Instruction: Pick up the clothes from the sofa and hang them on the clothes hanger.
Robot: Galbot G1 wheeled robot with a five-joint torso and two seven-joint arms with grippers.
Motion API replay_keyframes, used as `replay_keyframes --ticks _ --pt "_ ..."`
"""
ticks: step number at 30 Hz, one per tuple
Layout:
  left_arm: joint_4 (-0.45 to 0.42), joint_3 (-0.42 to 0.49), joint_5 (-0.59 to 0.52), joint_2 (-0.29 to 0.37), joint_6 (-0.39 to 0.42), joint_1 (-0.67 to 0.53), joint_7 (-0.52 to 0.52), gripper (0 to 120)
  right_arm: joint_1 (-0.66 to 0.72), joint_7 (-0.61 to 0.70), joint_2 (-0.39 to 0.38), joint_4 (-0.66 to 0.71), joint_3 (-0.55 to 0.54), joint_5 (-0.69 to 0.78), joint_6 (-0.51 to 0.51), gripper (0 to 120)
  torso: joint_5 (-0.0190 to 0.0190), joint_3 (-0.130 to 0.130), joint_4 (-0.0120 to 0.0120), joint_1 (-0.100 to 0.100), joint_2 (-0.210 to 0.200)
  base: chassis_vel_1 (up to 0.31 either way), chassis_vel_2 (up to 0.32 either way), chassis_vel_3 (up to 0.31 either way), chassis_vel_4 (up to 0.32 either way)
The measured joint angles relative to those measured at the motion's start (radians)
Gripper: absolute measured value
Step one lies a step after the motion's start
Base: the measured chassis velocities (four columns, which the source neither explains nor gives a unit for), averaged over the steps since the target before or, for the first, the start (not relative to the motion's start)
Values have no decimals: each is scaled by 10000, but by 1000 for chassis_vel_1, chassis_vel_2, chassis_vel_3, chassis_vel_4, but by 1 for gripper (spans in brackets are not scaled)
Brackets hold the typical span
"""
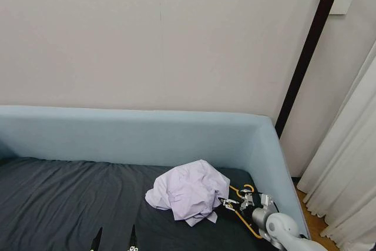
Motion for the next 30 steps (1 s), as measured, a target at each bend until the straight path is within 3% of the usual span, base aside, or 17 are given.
replay_keyframes --ticks 2,10,14,30 --pt "1 -31 -157 58 47 -73 -59 99 0 -24 123 -134 12 -132 38 99 0 0 -2 0 0 0 0 0 0" --pt "-2 -62 -227 114 66 -109 -78 99 -83 -78 356 -485 134 -452 185 74 1 0 -2 0 0 0 0 0 0" --pt "-1 -65 -234 82 64 -101 -89 99 -107 -147 404 -497 354 -451 205 55 0 0 -1 0 2 0 0 0 0" --pt "-44 -314 -401 48 94 -210 -139 99 -266 -433 336 -260 83 -641 423 0 1 0 1 0 1 0 0 0 0"
